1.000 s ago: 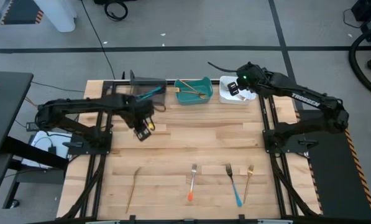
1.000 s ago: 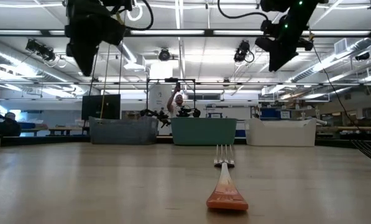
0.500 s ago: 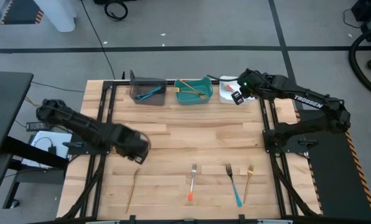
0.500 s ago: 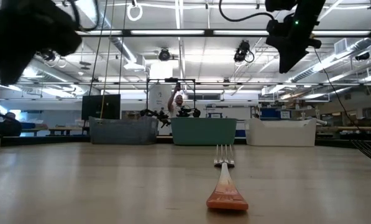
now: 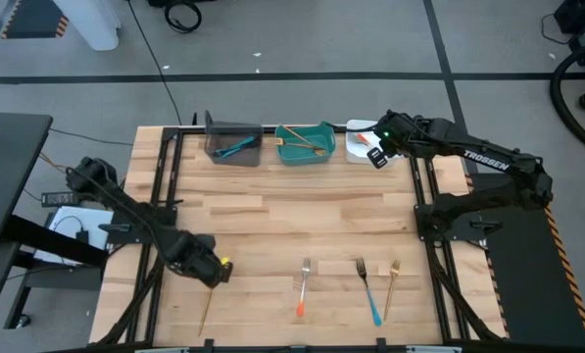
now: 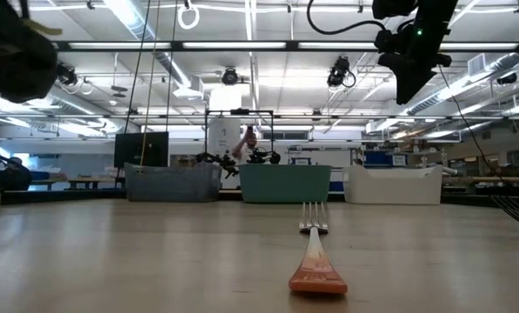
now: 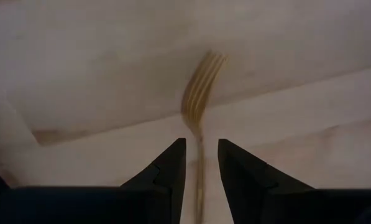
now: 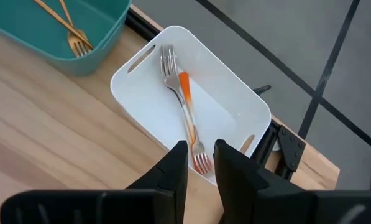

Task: Sort silverware by color (type)
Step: Put the gold fork into the green bin

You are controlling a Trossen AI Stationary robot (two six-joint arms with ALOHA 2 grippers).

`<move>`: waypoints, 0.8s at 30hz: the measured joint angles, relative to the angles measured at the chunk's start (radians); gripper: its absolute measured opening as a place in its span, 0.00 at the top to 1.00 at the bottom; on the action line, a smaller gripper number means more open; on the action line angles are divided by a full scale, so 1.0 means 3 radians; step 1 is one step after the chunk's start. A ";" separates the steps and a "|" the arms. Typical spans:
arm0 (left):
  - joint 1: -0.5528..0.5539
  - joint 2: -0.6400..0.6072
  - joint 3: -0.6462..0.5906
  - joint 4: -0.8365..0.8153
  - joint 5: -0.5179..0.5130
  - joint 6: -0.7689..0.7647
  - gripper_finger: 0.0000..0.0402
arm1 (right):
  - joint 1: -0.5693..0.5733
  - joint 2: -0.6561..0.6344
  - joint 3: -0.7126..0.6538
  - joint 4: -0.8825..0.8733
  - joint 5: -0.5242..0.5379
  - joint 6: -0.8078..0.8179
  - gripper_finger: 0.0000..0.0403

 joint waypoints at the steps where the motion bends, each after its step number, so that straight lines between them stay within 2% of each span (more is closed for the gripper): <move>1: -0.0046 0.0036 -0.0001 -0.0001 0.0001 -0.0026 0.74 | 0.0000 0.0000 0.0000 -0.0001 -0.0001 -0.0004 0.79; 7: -0.0202 0.0300 0.0001 0.0206 0.0013 -0.0168 0.74 | 0.0000 0.0001 0.0000 -0.0004 -0.0001 -0.0005 0.79; 18: -0.0209 0.0812 0.0024 0.0358 0.0027 -0.0233 0.74 | 0.0000 0.0001 0.0000 -0.0007 -0.0040 -0.0005 0.79; 21: -0.0190 0.0832 0.0024 0.0350 0.0035 -0.0233 0.77 | 0.0000 0.0001 0.0000 -0.0006 -0.0135 -0.0005 0.79; 24: -0.0155 0.0792 0.0012 0.0365 0.0042 -0.0134 0.85 | 0.0000 0.0001 0.0000 -0.0006 -0.0208 -0.0005 0.79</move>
